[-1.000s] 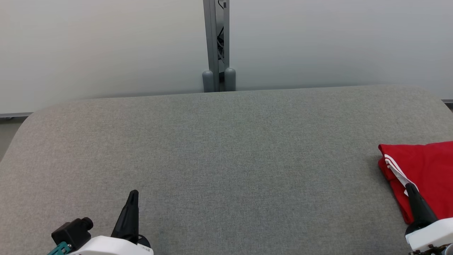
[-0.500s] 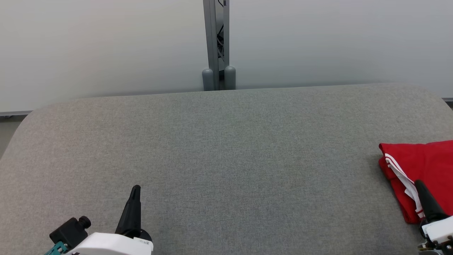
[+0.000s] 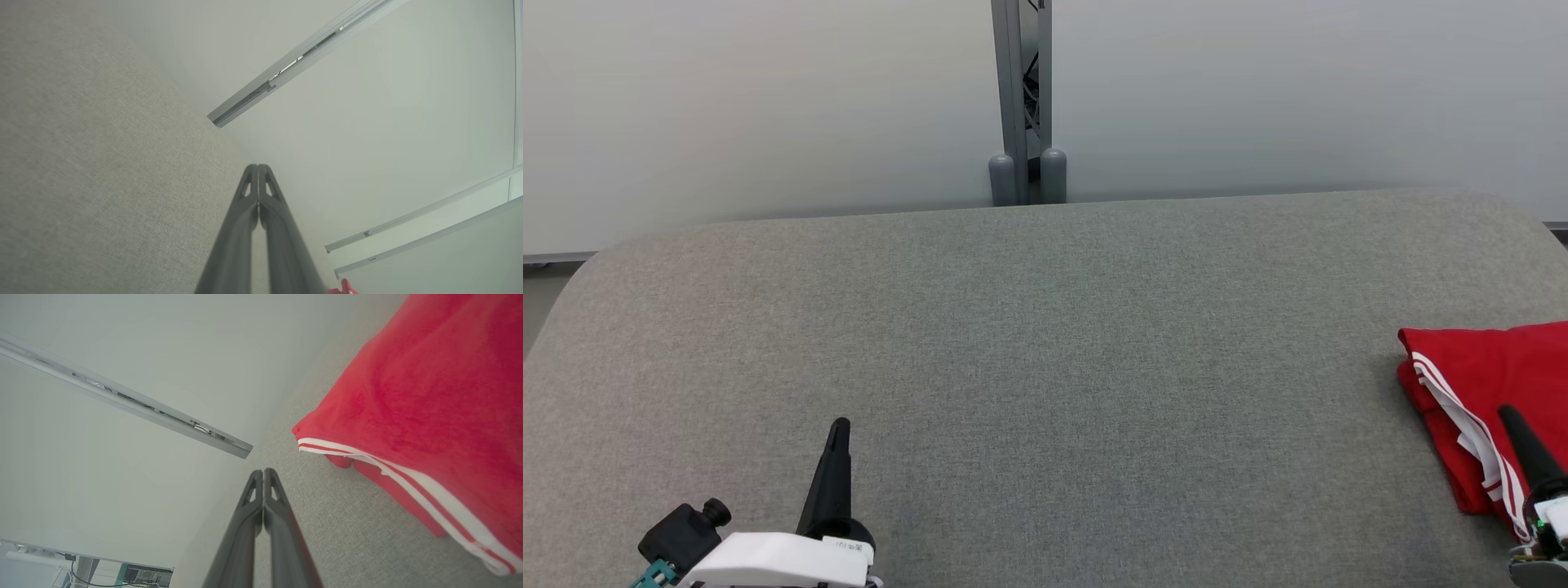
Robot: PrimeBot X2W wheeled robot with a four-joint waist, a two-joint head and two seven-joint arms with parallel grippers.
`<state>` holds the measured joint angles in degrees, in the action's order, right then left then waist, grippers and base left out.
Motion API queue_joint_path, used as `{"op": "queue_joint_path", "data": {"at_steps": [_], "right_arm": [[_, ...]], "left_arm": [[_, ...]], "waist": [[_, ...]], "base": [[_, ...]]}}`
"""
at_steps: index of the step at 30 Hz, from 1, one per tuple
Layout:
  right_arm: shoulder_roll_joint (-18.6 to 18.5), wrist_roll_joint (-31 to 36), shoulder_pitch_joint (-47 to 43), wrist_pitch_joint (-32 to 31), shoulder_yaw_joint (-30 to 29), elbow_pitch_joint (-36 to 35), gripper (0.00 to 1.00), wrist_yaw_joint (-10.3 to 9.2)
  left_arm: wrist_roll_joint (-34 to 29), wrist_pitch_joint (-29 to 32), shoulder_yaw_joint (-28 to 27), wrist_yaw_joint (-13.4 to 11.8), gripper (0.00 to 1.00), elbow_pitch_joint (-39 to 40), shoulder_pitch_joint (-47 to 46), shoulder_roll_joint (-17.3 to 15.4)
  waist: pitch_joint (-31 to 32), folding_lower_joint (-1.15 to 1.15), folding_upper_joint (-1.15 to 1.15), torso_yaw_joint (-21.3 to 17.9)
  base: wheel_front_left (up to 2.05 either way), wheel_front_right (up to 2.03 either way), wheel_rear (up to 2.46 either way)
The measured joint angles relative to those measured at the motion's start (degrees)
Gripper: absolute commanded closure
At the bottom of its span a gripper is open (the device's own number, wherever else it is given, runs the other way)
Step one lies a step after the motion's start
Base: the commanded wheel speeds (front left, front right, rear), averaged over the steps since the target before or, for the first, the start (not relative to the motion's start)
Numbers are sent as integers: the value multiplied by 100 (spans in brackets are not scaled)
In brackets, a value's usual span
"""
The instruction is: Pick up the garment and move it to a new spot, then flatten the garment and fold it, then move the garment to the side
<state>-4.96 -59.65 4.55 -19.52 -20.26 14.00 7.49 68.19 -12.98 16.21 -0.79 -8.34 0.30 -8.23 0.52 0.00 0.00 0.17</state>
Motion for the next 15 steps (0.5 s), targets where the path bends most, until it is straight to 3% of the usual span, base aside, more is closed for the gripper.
{"op": "queue_joint_path", "data": {"at_steps": [15], "right_arm": [[-51,-836,222,-417,-334,250,100,0]], "left_arm": [[703,-66,-55,227,100,-48,-82,154]], "waist": [[-39,0,0,-2]], "base": [[0,0,0]]}}
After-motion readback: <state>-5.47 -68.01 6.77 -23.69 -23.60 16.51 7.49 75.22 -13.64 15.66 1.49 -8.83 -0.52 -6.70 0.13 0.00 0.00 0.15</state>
